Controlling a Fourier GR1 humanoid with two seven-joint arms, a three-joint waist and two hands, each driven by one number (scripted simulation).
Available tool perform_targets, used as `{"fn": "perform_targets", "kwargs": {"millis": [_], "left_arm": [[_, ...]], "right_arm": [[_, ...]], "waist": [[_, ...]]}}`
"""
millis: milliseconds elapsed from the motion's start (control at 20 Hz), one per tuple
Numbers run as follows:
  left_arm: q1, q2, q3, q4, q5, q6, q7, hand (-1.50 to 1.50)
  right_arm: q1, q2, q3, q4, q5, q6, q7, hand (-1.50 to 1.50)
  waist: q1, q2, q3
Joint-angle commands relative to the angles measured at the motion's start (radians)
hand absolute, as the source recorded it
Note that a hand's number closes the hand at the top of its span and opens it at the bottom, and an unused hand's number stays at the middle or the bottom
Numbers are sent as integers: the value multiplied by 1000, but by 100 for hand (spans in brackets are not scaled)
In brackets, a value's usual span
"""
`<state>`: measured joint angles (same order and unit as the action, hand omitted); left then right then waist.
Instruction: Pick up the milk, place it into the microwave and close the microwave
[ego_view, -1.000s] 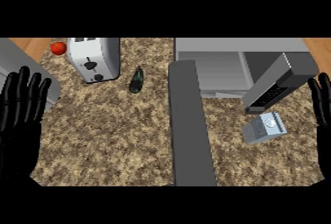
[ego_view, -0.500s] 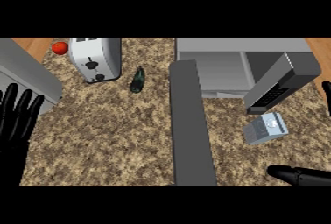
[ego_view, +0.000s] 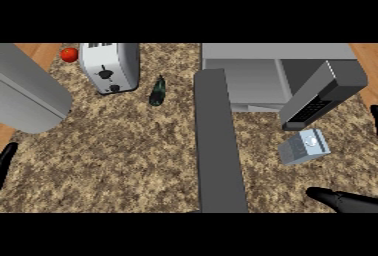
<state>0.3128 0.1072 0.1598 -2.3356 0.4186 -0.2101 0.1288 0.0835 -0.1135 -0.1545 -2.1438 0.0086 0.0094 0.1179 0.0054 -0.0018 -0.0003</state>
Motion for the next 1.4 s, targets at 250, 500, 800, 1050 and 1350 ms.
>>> {"fn": "perform_targets", "kwargs": {"millis": [250, 500, 800, 1050, 1350], "left_arm": [[101, 25, 157, -9, 160, -125, -25, -150], [208, -1, 198, -47, 193, -196, -73, -150], [249, -7, 271, 12, 244, -278, -111, -150], [359, -69, 216, -154, 247, -274, -57, -150], [268, -1, 288, -87, 321, -261, -31, -150]], "right_arm": [[-21, 40, -17, 209, 93, -57, -113, -150], [11, 26, -93, 395, 96, -62, -246, -150], [33, 13, -124, 542, 76, -35, -344, -150], [13, -19, -184, 769, 64, -19, -507, -150], [-84, -64, -209, 1042, 101, -33, -675, -150]], "waist": [[3, 1, 0], [10, 0, 1], [6, 0, 0], [15, -1, 1], [8, 2, 2]]}}
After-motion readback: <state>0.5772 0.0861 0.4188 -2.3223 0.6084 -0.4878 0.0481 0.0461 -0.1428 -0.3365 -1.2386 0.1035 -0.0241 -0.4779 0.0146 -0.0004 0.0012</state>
